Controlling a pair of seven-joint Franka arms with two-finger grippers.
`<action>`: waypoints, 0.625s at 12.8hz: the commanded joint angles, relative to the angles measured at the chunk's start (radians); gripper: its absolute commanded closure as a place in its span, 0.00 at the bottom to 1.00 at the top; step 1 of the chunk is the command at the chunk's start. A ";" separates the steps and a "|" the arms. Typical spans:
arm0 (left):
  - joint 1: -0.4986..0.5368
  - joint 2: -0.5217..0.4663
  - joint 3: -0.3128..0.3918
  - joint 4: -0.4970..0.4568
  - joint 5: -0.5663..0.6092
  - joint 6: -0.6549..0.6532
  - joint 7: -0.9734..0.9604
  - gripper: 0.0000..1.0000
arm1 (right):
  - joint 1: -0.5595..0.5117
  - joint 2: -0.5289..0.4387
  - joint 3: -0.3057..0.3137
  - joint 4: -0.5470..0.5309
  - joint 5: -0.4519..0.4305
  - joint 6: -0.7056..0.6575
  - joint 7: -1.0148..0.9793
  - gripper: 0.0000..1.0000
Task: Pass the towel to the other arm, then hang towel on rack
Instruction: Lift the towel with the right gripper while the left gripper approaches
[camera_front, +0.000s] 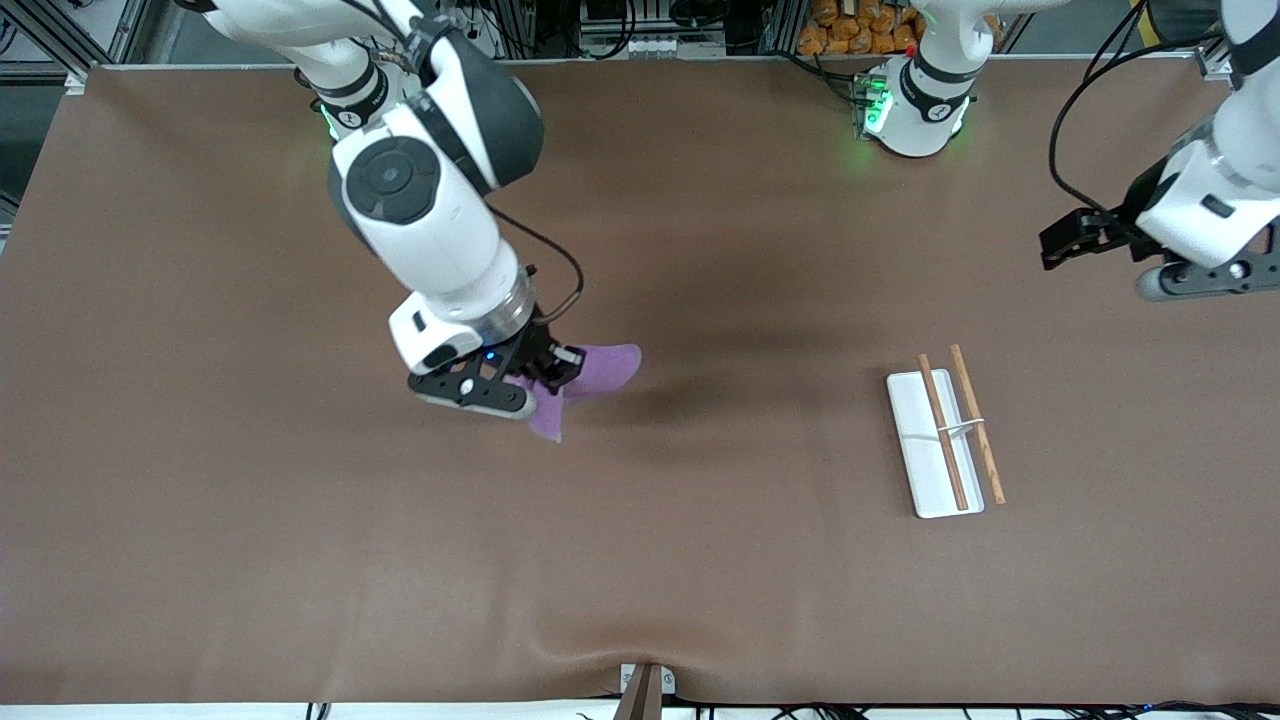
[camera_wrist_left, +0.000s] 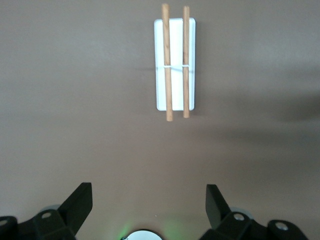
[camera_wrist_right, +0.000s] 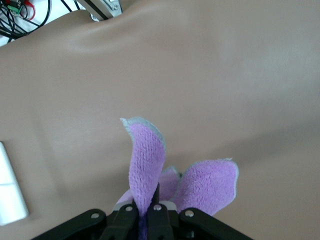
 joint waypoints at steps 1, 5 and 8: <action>0.002 0.038 -0.003 -0.028 -0.076 0.036 0.007 0.00 | 0.055 -0.005 -0.008 0.040 0.072 -0.018 0.198 1.00; -0.037 0.125 -0.009 -0.028 -0.158 0.106 -0.013 0.00 | 0.166 0.009 -0.011 0.081 0.080 0.053 0.473 1.00; -0.084 0.176 -0.011 -0.027 -0.227 0.118 -0.146 0.00 | 0.230 0.031 -0.014 0.081 0.080 0.168 0.616 1.00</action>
